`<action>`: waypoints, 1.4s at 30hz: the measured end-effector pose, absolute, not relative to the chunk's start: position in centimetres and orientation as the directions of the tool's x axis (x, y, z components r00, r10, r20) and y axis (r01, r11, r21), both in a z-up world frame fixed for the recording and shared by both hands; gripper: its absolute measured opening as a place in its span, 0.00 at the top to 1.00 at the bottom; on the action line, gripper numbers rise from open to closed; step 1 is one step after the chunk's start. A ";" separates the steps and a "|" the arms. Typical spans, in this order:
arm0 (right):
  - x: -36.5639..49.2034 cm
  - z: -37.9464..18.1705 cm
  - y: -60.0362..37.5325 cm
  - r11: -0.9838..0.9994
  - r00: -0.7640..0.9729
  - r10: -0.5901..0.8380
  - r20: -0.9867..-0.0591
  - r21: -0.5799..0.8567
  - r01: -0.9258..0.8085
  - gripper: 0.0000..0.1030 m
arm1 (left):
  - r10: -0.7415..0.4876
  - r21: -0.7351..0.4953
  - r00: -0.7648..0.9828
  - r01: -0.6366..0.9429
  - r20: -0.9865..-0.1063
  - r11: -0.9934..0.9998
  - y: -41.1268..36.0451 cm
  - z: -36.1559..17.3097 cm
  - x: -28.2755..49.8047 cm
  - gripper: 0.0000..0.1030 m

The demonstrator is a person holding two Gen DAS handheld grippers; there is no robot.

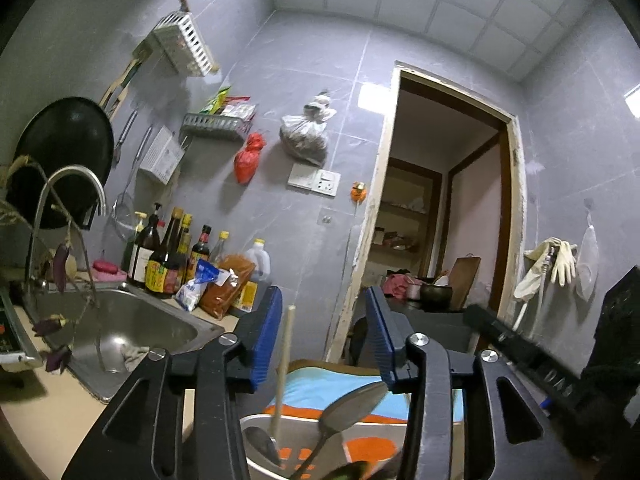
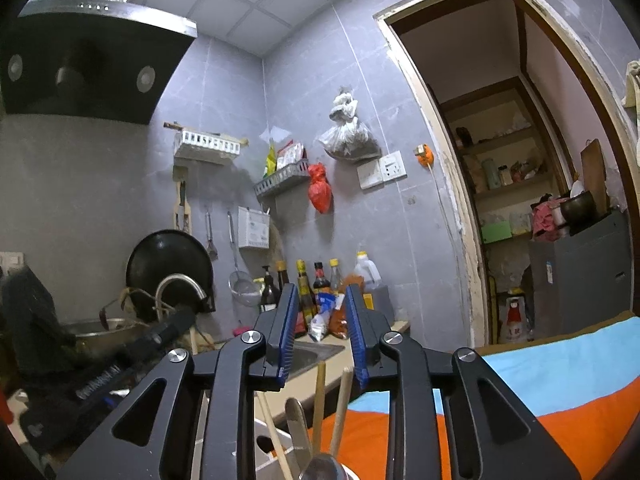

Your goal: Organize utensils

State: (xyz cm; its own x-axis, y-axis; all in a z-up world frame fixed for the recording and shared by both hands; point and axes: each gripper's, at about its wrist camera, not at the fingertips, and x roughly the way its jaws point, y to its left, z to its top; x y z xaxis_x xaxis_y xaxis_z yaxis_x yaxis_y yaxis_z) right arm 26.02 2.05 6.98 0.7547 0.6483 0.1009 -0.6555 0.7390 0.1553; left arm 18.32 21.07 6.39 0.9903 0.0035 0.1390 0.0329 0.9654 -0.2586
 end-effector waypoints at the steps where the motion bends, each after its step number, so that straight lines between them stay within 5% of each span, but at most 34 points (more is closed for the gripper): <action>1: 25.9 6.9 1.9 0.744 0.759 0.644 0.095 0.154 -0.651 0.76 | -0.001 -0.250 0.990 0.037 0.140 0.967 20.8 6.5 18.1 0.61; 14: 22.9 7.6 -1.4 0.788 0.797 0.601 0.059 0.127 -0.603 0.50 | 0.005 -0.221 1.000 -0.010 -0.025 0.975 19.8 6.8 16.8 0.47; 25: 20.0 8.8 -4.8 0.828 0.835 0.550 0.021 0.117 -0.548 0.17 | -0.021 -0.177 0.991 -0.002 -0.131 0.984 17.5 7.5 15.1 0.08; 30: 17.8 8.9 -6.8 0.849 0.855 0.519 0.005 0.118 -0.516 0.02 | -0.060 -0.170 0.980 0.028 -0.189 0.985 16.2 7.4 14.4 0.05; 42: 12.4 8.7 -11.0 0.920 0.919 0.388 -0.077 0.094 -0.380 0.00 | -0.115 -0.142 0.968 0.085 -0.222 0.986 12.7 6.6 10.1 0.04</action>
